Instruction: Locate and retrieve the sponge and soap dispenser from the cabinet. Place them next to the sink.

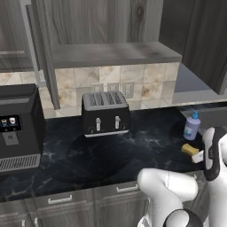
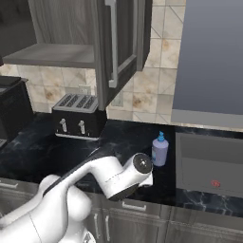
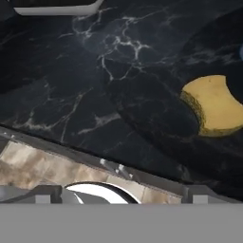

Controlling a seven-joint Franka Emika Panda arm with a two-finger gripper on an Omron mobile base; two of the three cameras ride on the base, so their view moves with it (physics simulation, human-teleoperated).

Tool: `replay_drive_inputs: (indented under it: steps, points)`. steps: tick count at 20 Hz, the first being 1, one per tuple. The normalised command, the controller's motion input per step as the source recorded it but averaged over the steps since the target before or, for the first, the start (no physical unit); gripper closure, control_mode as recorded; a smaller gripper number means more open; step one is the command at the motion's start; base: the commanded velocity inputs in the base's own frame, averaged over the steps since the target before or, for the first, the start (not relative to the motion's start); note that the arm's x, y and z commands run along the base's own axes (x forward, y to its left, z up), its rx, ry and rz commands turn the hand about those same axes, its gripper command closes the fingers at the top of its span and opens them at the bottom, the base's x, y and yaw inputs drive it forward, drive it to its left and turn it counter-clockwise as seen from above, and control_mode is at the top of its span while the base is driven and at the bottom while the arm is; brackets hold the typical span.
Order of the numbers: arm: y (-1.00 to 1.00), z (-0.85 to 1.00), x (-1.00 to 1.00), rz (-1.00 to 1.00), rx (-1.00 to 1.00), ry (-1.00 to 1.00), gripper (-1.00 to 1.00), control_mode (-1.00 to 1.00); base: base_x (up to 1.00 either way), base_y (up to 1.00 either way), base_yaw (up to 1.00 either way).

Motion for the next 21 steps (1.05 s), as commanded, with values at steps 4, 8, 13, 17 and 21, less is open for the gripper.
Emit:
replay_drive_inputs:
  steps: [4, 8, 13, 17, 21]
  points:
    - [0.41, 0.24, -0.56, -0.19, -0.04, -0.08, -1.0, -1.0, 0.0, 0.0, 0.0]
    - [0.38, 0.26, -0.48, -0.2, -0.05, -0.08, -1.0, -1.0, 0.0, 0.0, 0.0]
    - [0.56, 0.23, -0.31, -0.13, -0.15, -0.02, -1.0, -1.0, 0.0, 0.0, 0.0]
    - [0.61, 0.17, -0.2, -0.12, -0.18, -0.02, -1.0, -1.0, 0.0, 0.0, 0.0]
    - [0.63, 0.08, -0.14, -0.14, -0.15, -0.03, -1.0, -1.0, 0.0, 0.0, 0.0]
